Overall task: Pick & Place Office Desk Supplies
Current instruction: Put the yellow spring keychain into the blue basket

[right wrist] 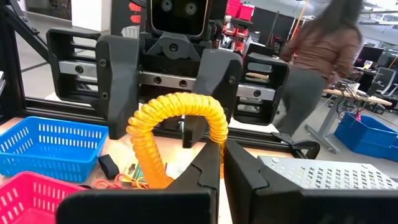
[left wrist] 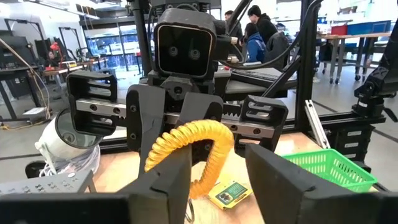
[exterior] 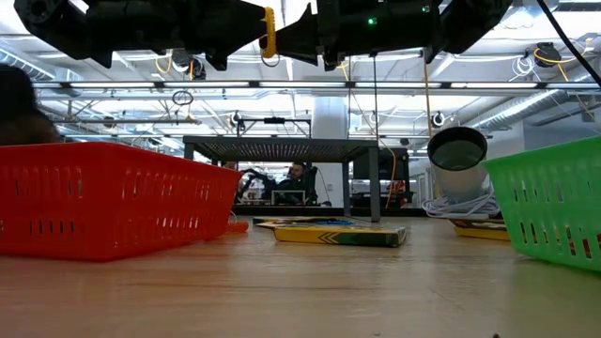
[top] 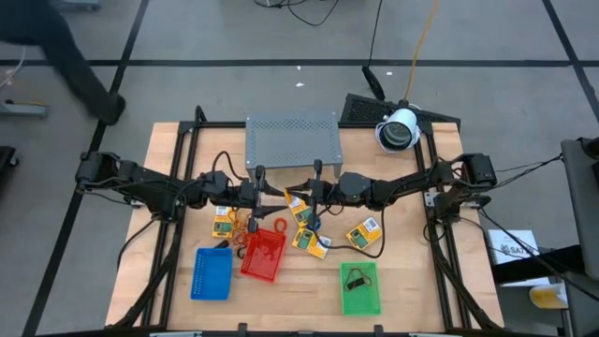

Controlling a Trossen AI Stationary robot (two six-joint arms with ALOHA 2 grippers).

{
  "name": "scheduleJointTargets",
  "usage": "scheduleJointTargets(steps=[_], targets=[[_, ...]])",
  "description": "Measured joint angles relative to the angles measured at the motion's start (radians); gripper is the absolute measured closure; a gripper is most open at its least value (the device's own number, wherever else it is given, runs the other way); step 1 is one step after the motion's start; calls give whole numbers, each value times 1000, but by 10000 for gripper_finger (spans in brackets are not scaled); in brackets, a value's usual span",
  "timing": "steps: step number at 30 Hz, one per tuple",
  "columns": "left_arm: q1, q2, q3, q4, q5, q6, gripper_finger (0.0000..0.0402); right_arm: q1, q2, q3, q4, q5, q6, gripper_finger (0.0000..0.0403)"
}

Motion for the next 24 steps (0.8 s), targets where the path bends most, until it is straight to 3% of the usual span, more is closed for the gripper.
scheduleJointTargets(steps=[5,24], targets=[[0,0,0,0,0,-28,216,0,0,0,0,0,0,403],[-13,0,0,-4,-30,-47,215,-1,0,0,7,1,-6,403]])
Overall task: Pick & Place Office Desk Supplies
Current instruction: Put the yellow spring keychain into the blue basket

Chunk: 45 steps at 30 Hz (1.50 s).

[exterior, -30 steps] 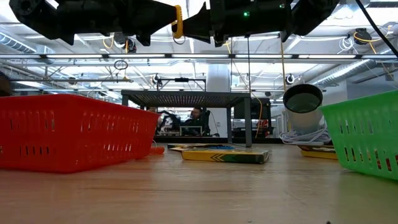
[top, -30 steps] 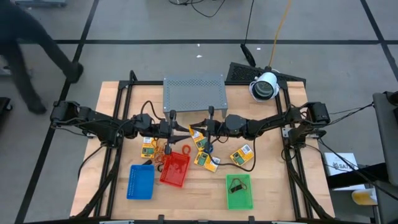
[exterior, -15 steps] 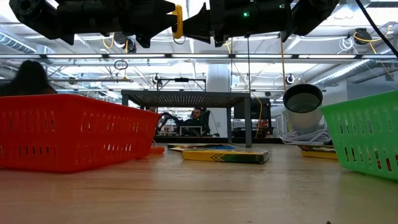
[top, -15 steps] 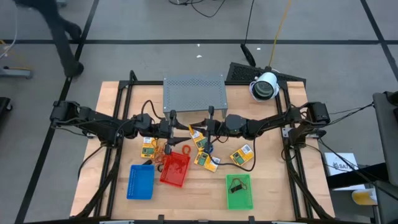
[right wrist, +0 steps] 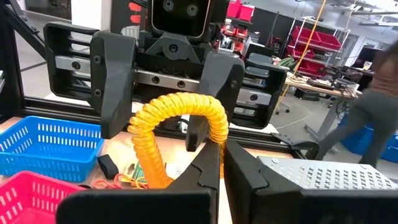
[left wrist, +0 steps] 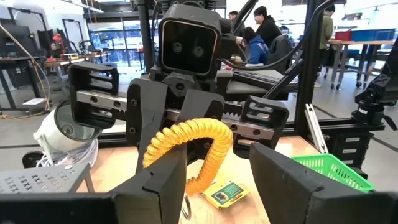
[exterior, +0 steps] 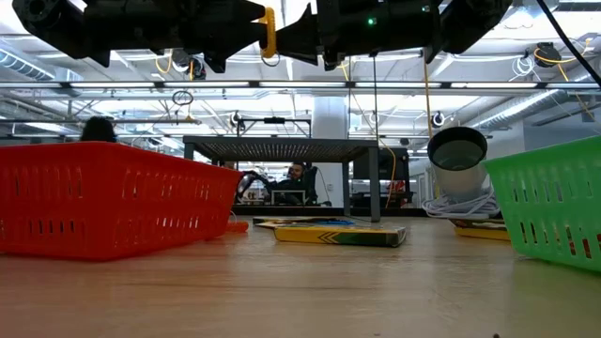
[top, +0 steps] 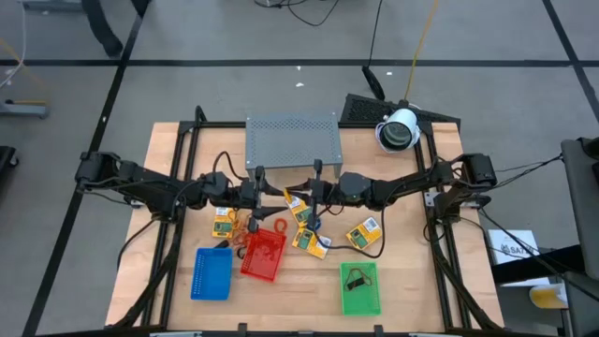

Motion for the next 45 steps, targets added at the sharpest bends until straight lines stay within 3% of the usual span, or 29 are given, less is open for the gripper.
scheduleJointTargets(steps=[13,27,45], targets=[[0,2,3,3,-132,-7,215,-7,0,0,16,57,-23,403],[-1,241,193,-8,-143,32,215,-8,4,-9,24,90,-27,403],[-2,173,200,-163,-139,61,216,-6,7,-19,38,69,-10,403]])
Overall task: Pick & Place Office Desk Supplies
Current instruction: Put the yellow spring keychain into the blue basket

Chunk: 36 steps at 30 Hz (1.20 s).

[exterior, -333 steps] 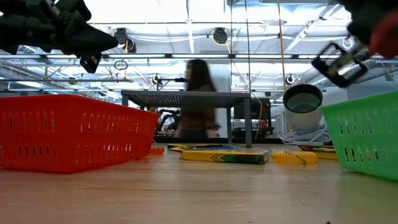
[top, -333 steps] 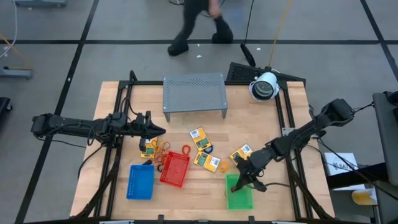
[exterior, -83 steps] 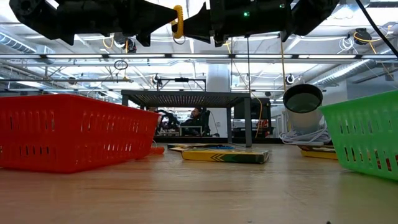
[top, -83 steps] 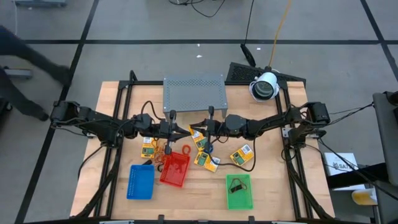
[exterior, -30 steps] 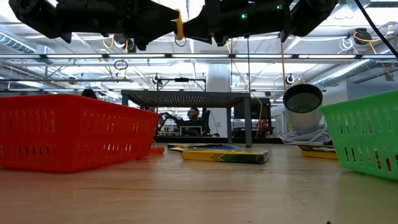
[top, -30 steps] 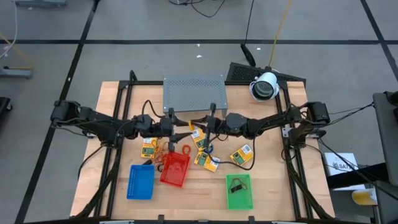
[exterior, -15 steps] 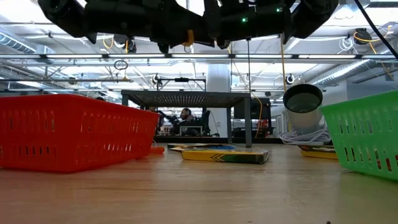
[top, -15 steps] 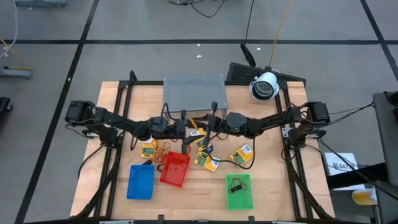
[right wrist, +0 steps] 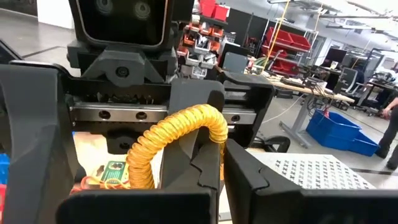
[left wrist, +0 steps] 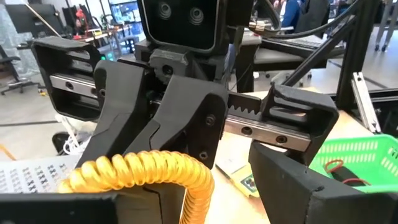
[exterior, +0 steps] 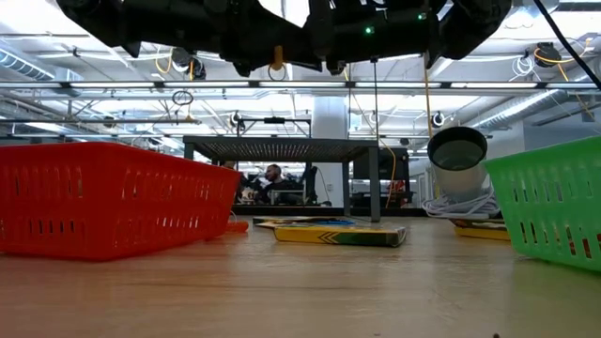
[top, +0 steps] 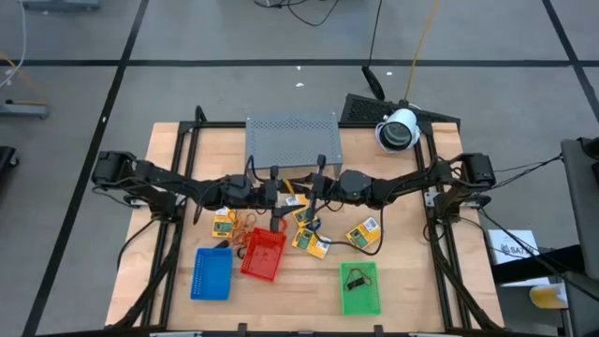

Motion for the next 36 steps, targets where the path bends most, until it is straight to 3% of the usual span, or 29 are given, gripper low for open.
scheduleJointTargets(steps=[29,36], targets=[[5,-66,-2,-149,-3,47,217,3,0,-1,-14,-47,15,403],[6,-66,-2,-154,-10,47,292,3,0,-1,-20,-53,14,403]])
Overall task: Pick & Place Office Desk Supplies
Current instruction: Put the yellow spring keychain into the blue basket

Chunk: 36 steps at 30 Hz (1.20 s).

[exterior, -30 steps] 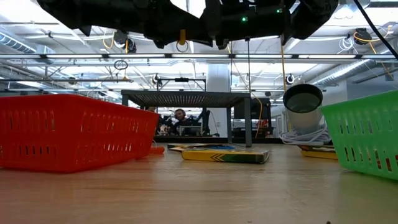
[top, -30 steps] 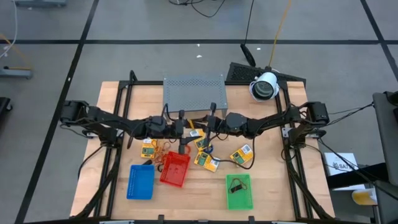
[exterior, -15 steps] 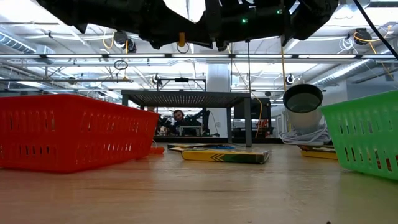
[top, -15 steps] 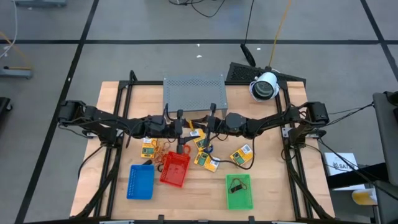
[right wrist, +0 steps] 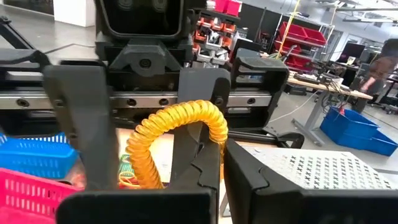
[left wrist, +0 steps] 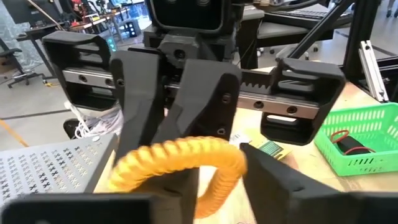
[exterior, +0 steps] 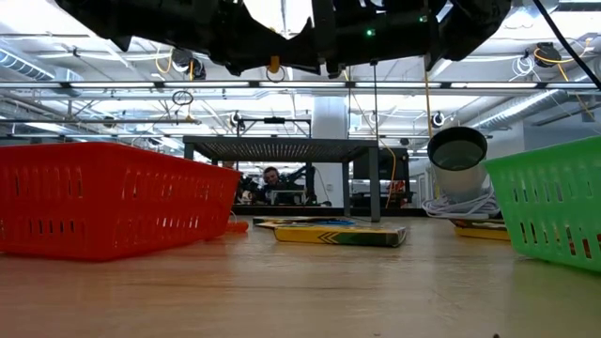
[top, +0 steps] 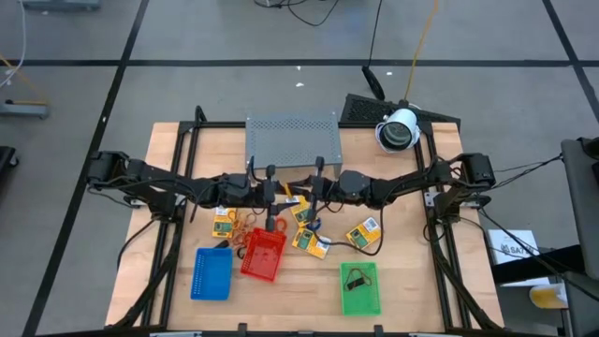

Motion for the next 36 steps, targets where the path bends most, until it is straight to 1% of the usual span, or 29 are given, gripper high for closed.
scheduleJointTargets(steps=[4,6,7,11,13,15,19,26,29,32,36], targets=[[1,0,0,-2,-5,4,361,1,0,0,-4,-5,0,403],[1,0,0,-2,-10,4,384,2,0,0,-4,-8,1,403],[1,0,0,0,-12,4,386,2,0,0,-4,-7,1,403],[1,0,0,3,-14,3,369,5,0,0,-4,-2,3,403],[1,0,0,3,-14,2,374,5,0,0,-4,-1,14,401],[1,0,0,3,-15,1,387,5,0,0,-4,1,18,395],[1,0,0,3,-15,0,384,5,0,0,-4,1,28,372],[1,-2,-1,2,-25,1,389,3,-1,0,-4,8,52,311],[1,-18,-1,-14,-25,0,388,3,-1,0,1,10,58,290],[1,-48,-1,-58,-27,1,389,3,-2,0,1,11,79,277],[1,-94,-1,-118,-32,1,389,3,-18,1,-23,5,104,271]])
